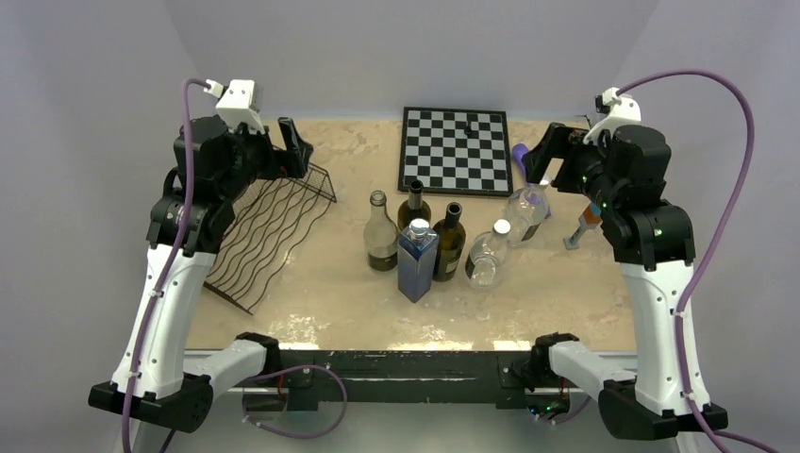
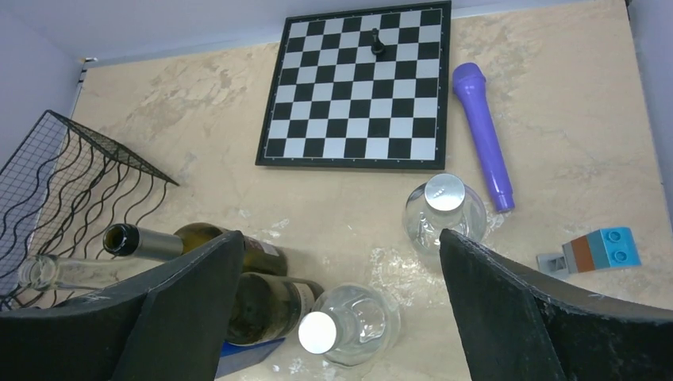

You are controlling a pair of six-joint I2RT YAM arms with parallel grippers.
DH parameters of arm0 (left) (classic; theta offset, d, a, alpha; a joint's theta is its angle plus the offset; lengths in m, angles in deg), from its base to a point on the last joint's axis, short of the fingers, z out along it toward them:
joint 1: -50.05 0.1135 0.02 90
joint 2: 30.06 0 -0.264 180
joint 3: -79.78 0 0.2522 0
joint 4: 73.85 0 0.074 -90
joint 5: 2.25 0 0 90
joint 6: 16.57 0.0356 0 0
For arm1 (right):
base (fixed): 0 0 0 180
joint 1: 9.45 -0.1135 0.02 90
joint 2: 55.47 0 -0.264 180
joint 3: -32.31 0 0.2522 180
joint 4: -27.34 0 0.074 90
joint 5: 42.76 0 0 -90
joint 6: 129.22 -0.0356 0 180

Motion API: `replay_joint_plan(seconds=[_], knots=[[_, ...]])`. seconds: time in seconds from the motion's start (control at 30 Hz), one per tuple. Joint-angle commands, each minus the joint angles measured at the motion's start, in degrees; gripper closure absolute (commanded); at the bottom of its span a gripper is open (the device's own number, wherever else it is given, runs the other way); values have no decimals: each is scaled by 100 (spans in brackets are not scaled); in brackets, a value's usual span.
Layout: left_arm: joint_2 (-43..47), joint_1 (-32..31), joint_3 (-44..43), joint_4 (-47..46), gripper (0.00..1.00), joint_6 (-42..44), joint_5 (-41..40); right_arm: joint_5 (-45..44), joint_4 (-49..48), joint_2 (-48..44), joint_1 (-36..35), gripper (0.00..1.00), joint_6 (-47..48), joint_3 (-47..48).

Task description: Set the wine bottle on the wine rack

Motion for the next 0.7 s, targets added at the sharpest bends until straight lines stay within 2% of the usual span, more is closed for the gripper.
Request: replay_joint_plan(seconds=[0.0,0.3,0.43,0.53,0.67], knots=[[55,24,-35,-107,1,-159,-7,278,150,91,9,2,-37,291],[234,32,168,40,1,-12,-26,2203,406,282,-4,2,449,571],[283,31,302,214,1,374,994,2927,125,263,-321,2,566,532],[392,24,619,158,1,521,2088,2909,-110,266,-1028,2,720,509],[577,15,1049,19,1,520,2906,2445,-409,467,-1909,3,755,500]])
